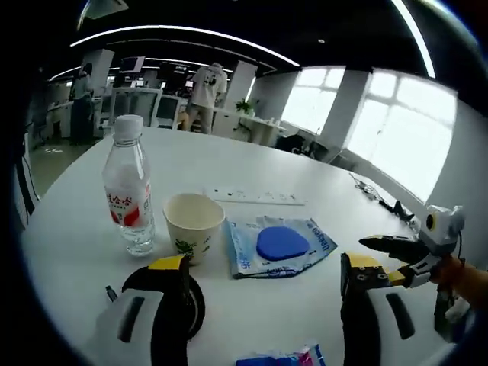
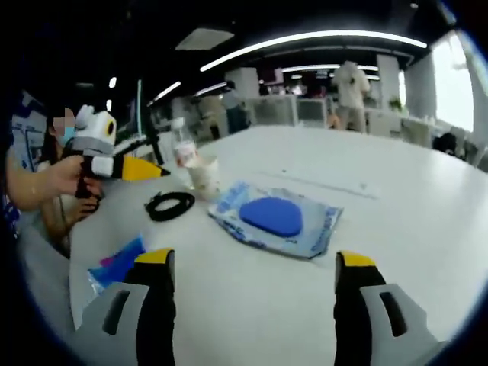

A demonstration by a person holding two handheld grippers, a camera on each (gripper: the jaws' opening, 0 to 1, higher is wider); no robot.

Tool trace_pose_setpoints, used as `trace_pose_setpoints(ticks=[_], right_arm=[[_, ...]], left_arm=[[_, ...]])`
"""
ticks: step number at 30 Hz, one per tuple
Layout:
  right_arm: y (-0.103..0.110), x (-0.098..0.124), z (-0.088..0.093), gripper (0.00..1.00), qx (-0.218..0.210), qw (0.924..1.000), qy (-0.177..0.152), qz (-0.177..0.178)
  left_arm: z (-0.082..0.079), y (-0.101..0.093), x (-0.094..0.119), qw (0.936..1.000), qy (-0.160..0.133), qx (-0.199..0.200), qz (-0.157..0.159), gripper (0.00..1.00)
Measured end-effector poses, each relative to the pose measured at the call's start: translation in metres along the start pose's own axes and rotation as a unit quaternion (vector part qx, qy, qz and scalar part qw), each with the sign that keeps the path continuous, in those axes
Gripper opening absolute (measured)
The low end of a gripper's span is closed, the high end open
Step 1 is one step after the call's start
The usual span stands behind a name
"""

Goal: Arrange the tabletop items into an orderly group along one side of the table until the central work area is clear of visible clutter.

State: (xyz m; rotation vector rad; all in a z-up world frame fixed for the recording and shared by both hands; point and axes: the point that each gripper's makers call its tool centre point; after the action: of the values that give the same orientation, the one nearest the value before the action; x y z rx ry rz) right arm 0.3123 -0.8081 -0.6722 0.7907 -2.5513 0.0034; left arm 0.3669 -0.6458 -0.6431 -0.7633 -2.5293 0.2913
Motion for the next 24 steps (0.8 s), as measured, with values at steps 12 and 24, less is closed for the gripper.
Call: trace_pose_setpoints(ticks=[12, 24], right_arm=[[0.05, 0.009, 0.004, 0.85, 0.02, 0.9976, 0.008, -0.067], [0.093, 0.007, 0.009, 0.84, 0.042, 0.9913, 0.018, -0.124]], left_arm=[[-0.009, -0.005, 0.038, 0.9987, -0.018, -0.044, 0.015, 0.98], [-0.01, -0.019, 0.077, 0.9952, -0.021, -0.078, 0.056, 0.99]])
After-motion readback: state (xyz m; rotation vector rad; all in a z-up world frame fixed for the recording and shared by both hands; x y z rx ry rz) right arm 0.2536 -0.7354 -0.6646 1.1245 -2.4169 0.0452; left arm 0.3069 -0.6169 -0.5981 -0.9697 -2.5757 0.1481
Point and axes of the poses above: the point that each gripper's makers call its tool centre point, and the gripper's own axes: x roughly backward along the fingers, y roughly to its left, z roughly out of its underside, and after that the axes turned 2 degrees about -y, right-handed
